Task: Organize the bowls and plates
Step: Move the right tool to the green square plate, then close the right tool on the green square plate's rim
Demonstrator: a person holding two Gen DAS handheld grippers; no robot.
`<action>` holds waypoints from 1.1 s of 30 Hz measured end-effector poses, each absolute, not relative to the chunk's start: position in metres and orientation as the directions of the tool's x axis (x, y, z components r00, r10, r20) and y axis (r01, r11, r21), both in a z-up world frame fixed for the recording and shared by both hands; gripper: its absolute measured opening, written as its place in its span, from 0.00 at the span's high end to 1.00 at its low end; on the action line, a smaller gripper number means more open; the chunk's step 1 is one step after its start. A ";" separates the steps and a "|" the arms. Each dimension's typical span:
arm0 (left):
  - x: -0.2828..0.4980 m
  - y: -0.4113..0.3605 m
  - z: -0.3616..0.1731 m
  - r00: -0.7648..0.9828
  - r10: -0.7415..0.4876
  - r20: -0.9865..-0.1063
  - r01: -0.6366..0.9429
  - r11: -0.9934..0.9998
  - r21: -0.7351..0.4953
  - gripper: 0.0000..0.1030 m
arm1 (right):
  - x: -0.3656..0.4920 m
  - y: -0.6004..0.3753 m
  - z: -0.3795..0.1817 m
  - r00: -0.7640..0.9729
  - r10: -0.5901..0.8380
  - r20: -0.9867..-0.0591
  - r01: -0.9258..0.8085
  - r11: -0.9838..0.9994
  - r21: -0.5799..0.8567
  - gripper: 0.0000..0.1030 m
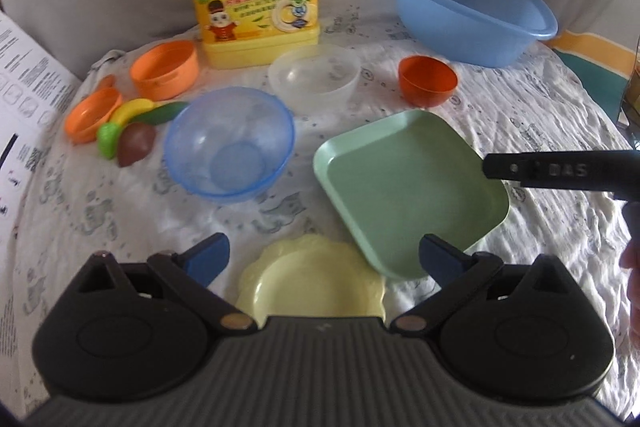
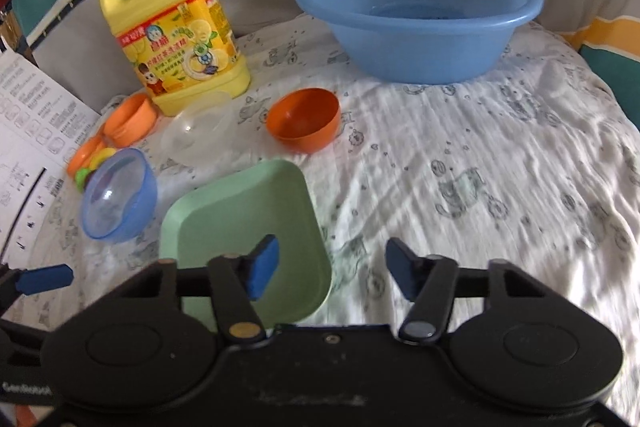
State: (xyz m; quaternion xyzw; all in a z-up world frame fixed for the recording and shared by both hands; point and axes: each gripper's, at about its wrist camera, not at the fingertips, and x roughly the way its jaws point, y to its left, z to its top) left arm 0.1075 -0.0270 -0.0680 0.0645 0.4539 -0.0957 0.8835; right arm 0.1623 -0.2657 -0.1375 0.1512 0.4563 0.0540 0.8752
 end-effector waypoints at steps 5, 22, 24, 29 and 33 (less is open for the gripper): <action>0.121 -0.039 -0.075 0.554 -0.126 -0.823 0.240 0.971 0.012 0.00 | 0.182 -0.259 -0.153 0.554 0.245 -0.796 0.026 0.950 0.311 0.78; 0.157 -0.090 -0.100 0.498 -0.207 -0.842 0.344 0.939 -0.028 0.24 | 0.161 -0.296 -0.160 0.530 0.283 -0.799 0.056 0.929 0.366 0.91; 0.163 -0.093 -0.104 0.482 -0.215 -0.850 0.362 0.932 -0.031 0.28 | 0.162 -0.299 -0.162 0.534 0.296 -0.792 0.066 0.919 0.388 0.89; 0.170 -0.096 -0.111 0.460 -0.234 -0.857 0.373 0.926 -0.053 0.41 | 0.160 -0.301 -0.164 0.556 0.299 -0.775 0.076 0.910 0.407 0.85; 0.167 -0.098 -0.111 0.475 -0.233 -0.849 0.384 0.922 -0.039 0.46 | 0.162 -0.294 -0.165 0.583 0.279 -0.763 0.074 0.917 0.392 0.80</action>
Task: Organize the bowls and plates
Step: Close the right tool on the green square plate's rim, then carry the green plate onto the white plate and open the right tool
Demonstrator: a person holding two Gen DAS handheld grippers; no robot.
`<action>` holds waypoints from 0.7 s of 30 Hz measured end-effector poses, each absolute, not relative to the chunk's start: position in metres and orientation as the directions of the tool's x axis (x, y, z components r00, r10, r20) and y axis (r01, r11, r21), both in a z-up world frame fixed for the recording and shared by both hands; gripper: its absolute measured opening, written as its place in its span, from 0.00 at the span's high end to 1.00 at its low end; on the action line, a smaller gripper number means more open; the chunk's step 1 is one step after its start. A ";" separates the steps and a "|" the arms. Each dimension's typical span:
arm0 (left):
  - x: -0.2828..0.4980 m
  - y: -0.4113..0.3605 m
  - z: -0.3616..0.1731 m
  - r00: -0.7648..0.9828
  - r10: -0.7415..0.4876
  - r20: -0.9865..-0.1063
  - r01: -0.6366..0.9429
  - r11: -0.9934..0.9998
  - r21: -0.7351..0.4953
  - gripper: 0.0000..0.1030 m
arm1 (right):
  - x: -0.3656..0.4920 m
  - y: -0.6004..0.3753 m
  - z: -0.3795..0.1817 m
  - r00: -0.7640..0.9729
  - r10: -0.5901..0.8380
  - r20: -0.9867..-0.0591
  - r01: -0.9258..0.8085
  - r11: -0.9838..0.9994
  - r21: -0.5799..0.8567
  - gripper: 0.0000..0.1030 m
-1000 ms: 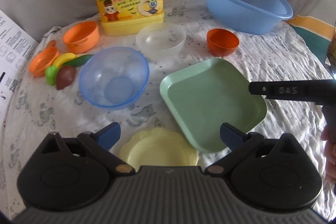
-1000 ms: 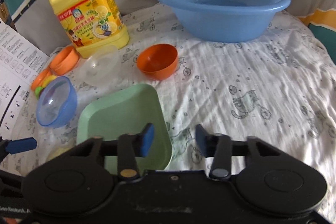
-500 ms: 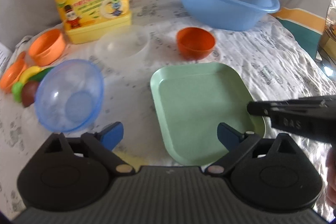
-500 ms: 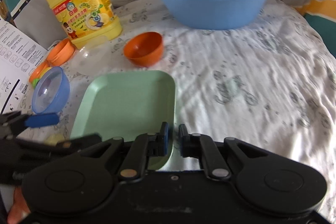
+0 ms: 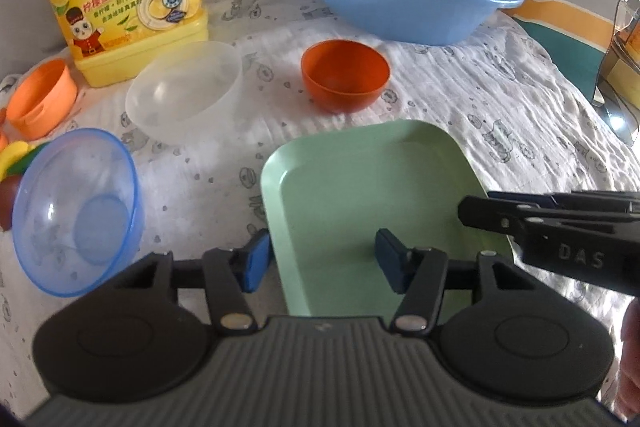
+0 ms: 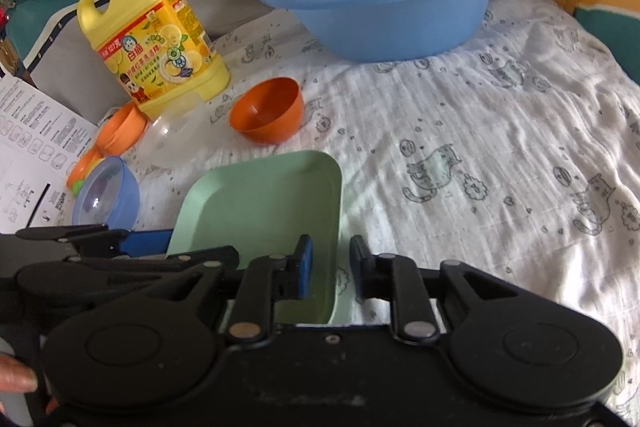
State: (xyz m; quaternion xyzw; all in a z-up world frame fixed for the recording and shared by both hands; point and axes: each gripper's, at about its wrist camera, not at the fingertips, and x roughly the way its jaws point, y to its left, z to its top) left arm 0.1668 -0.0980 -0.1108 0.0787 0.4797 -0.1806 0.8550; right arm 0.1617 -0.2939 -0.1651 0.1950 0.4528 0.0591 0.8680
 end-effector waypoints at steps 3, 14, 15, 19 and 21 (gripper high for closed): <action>0.166 -0.098 -0.111 0.480 -0.236 -0.845 0.387 0.921 -0.037 0.44 | 0.163 -0.282 -0.165 0.605 0.235 -0.761 0.066 0.938 0.341 0.80; 0.160 -0.099 -0.105 0.489 -0.206 -0.847 0.369 0.929 -0.013 0.50 | 0.156 -0.263 -0.156 0.612 0.169 -0.773 0.078 0.959 0.272 0.78; 0.158 -0.098 -0.103 0.492 -0.204 -0.846 0.369 0.929 -0.010 0.51 | 0.154 -0.264 -0.154 0.612 0.172 -0.772 0.083 0.957 0.278 0.78; 0.150 -0.097 -0.094 0.489 -0.210 -0.847 0.368 0.930 -0.018 0.51 | 0.146 -0.268 -0.145 0.612 0.178 -0.771 0.106 0.947 0.303 0.77; 0.145 -0.094 -0.089 0.489 -0.214 -0.846 0.365 0.931 -0.024 0.51 | 0.142 -0.268 -0.141 0.609 0.184 -0.771 0.108 0.944 0.311 0.77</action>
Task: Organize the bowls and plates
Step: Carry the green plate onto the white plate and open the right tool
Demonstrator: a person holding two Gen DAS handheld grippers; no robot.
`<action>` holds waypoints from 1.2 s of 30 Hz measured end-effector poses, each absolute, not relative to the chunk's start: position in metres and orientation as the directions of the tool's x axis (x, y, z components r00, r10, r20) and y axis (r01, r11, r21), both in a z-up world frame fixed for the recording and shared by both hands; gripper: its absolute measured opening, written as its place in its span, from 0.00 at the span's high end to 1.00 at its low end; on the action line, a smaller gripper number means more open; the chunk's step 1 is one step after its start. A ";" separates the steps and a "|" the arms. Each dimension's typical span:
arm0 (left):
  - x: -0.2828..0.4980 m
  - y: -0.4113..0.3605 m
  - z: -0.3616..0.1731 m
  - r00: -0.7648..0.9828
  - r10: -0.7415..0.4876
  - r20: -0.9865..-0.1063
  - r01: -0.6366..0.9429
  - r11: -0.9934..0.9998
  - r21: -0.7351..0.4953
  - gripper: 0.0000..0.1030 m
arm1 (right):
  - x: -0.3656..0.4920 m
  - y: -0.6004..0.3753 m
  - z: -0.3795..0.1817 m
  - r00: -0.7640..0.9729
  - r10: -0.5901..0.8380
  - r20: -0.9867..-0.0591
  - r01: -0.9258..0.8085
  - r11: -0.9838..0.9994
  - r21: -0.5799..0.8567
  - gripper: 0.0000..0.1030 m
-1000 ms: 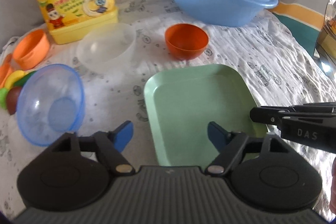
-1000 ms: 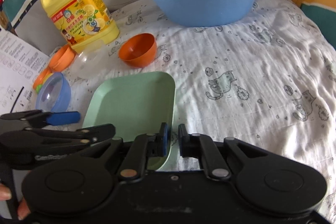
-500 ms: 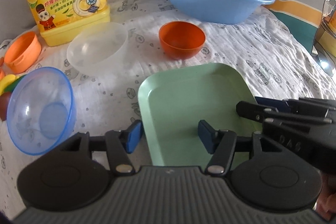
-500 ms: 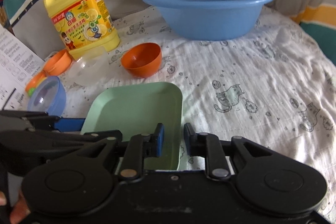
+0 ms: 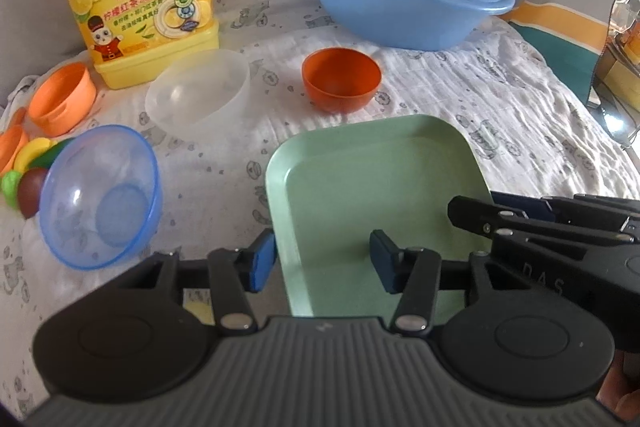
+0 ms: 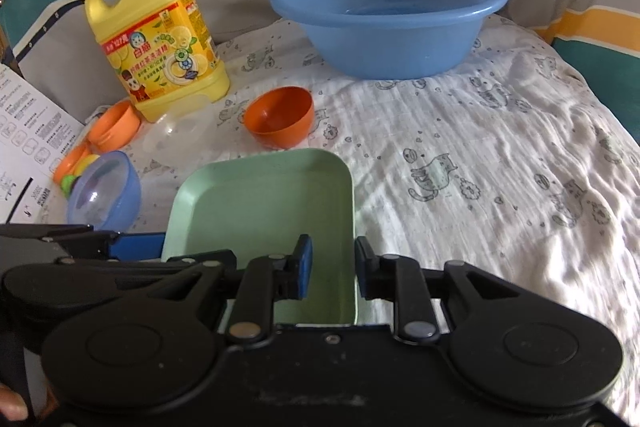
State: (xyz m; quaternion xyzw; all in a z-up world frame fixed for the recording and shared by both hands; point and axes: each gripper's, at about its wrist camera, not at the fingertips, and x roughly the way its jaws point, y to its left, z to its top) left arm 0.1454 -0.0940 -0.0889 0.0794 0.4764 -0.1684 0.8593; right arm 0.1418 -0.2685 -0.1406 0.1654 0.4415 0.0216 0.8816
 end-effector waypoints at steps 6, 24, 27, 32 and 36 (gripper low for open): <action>0.126 -0.079 -0.071 0.502 -0.209 -0.839 0.347 0.938 -0.026 0.51 | 0.125 -0.258 -0.119 0.608 0.203 -0.767 0.086 0.944 0.318 0.76; 0.061 0.029 -0.014 0.582 -0.164 -0.796 0.171 0.982 -0.077 0.51 | 0.086 -0.170 -0.049 0.610 0.313 -0.728 -0.113 0.943 0.312 0.72; 0.049 0.052 -0.009 0.595 -0.143 -0.791 0.138 0.988 -0.074 0.51 | 0.082 -0.147 -0.041 0.596 0.339 -0.728 -0.152 0.938 0.313 0.72; 0.029 0.093 -0.005 0.607 -0.104 -0.788 0.078 0.994 -0.070 0.51 | 0.075 -0.106 -0.035 0.548 0.395 -0.738 -0.220 0.919 0.328 0.72; 0.011 0.124 -0.007 0.614 -0.072 -0.786 0.041 0.997 -0.060 0.51 | 0.067 -0.075 -0.037 0.489 0.436 -0.756 -0.263 0.900 0.348 0.72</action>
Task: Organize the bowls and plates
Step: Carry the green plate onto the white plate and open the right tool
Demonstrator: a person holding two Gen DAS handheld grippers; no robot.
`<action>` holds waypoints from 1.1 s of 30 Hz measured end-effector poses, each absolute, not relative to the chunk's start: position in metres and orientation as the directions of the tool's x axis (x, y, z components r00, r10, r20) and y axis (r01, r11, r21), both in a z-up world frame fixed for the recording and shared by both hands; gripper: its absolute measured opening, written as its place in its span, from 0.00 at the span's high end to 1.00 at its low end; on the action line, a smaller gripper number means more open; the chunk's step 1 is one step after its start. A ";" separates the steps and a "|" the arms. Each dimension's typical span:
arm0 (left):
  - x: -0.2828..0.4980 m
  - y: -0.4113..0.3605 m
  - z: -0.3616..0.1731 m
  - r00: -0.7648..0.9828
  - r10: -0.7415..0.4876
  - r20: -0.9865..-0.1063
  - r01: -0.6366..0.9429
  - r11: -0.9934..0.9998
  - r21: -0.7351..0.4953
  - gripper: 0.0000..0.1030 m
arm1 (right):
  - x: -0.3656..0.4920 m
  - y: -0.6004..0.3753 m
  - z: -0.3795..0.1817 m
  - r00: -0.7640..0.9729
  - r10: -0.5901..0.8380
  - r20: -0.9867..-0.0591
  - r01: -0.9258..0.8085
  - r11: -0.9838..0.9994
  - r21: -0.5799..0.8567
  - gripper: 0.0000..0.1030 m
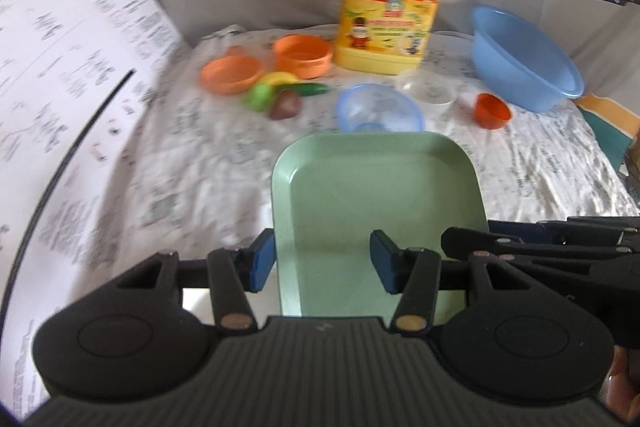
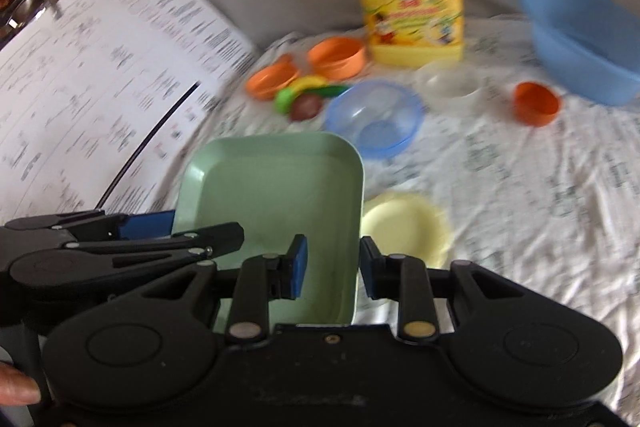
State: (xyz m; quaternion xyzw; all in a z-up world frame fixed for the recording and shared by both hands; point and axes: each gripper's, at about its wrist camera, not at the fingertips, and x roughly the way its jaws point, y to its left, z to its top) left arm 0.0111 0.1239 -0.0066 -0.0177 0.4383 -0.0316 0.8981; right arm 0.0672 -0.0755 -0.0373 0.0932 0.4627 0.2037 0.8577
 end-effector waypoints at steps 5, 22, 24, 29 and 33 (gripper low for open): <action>-0.012 0.156 -0.018 0.595 -0.040 -0.803 -0.002 0.999 -0.051 0.51 | 0.054 -0.043 -0.046 0.420 0.464 -0.780 -0.320 0.880 0.352 0.72; -0.034 0.195 -0.062 0.506 -0.052 -0.861 -0.017 0.997 -0.070 0.51 | 0.039 0.002 -0.072 0.291 0.467 -0.835 -0.360 0.862 0.357 0.72; -0.032 0.194 -0.066 0.498 -0.048 -0.866 -0.011 0.998 -0.061 0.51 | 0.039 0.002 -0.074 0.279 0.466 -0.840 -0.357 0.862 0.360 0.72; -0.027 0.194 -0.073 0.482 -0.051 -0.875 -0.010 0.998 -0.063 0.51 | 0.041 0.004 -0.080 0.261 0.459 -0.849 -0.354 0.864 0.358 0.72; -0.024 0.194 -0.076 0.477 -0.054 -0.877 -0.009 0.998 -0.067 0.51 | 0.043 0.004 -0.084 0.252 0.456 -0.854 -0.346 0.866 0.361 0.72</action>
